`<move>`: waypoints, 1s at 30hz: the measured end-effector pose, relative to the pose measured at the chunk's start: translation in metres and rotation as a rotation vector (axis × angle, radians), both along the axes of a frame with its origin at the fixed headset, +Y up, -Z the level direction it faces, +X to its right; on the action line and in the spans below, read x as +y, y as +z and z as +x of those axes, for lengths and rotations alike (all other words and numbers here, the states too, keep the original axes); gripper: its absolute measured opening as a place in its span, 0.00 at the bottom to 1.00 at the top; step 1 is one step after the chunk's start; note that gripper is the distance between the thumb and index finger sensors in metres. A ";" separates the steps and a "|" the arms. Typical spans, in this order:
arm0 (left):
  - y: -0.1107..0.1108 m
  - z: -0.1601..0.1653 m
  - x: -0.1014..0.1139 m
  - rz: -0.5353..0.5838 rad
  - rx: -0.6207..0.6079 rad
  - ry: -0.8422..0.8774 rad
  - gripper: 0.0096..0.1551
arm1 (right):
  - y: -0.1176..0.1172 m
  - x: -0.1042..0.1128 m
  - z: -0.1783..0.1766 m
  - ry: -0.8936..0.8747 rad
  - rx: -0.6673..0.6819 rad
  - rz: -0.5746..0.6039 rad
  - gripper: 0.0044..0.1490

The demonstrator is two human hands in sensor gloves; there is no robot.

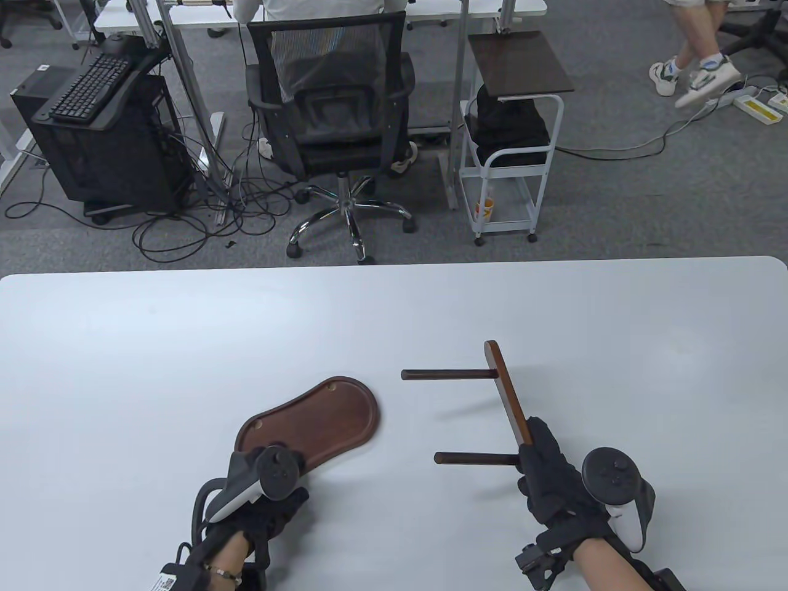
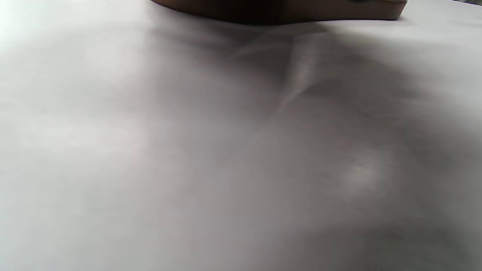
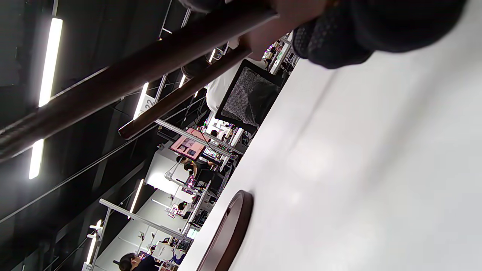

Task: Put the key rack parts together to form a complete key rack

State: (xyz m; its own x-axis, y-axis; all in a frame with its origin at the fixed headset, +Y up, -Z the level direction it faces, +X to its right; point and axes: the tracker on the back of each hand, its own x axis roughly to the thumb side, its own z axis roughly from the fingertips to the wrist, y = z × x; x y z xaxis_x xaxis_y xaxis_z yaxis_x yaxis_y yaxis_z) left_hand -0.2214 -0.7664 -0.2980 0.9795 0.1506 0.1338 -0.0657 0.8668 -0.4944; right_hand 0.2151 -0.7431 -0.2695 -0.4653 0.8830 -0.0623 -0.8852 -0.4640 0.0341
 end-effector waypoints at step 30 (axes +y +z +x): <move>0.043 0.094 0.001 -0.097 -0.379 0.102 0.36 | -0.001 0.000 -0.001 0.005 0.013 0.012 0.39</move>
